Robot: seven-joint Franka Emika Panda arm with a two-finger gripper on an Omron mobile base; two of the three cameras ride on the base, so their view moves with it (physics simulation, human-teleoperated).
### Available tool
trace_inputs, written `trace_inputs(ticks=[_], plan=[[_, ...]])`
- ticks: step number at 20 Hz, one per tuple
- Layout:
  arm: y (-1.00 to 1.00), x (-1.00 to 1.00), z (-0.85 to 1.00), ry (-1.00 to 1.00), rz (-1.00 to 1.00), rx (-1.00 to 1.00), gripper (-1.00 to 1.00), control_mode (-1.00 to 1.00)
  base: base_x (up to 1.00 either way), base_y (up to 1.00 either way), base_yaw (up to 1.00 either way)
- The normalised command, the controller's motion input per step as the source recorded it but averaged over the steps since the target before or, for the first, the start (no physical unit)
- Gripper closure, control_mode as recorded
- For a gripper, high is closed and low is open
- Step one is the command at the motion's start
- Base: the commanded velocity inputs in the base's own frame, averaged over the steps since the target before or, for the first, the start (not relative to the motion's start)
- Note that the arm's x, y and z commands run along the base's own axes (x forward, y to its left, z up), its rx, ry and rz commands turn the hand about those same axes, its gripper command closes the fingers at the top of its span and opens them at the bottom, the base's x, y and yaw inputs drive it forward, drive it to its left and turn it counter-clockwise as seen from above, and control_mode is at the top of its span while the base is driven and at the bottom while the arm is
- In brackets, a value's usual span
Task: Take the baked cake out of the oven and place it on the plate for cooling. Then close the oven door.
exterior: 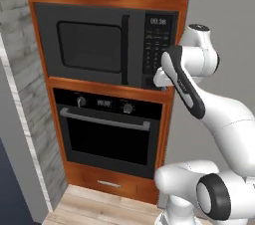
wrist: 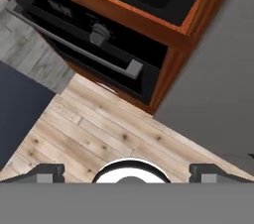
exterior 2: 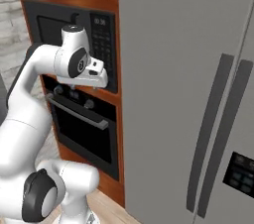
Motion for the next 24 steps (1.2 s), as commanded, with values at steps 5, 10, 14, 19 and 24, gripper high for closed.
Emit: trace_inputs(ticks=[5, 10, 14, 19, 24], plan=[[0.00, 0.00, 0.00, 0.00, 0.00, 0.00, -1.00, 1.00, -0.28, -0.52, 0.28], [0.00, 0.00, 0.00, 0.00, 0.00, 0.00, -1.00, 1.00, 0.00, -0.21, 0.19], [0.26, 0.02, -0.25, 0.00, 0.00, -0.17, -1.00, -1.00, 0.00, 0.00, 0.00], [0.61, 0.16, -0.65, 0.00, 0.01, -0.30, -1.00, -1.00, 0.00, 0.00, 0.00], [0.76, 0.29, -0.64, 0.00, 0.07, -0.19, -1.00, -1.00, 0.00, 0.00, 0.00]])
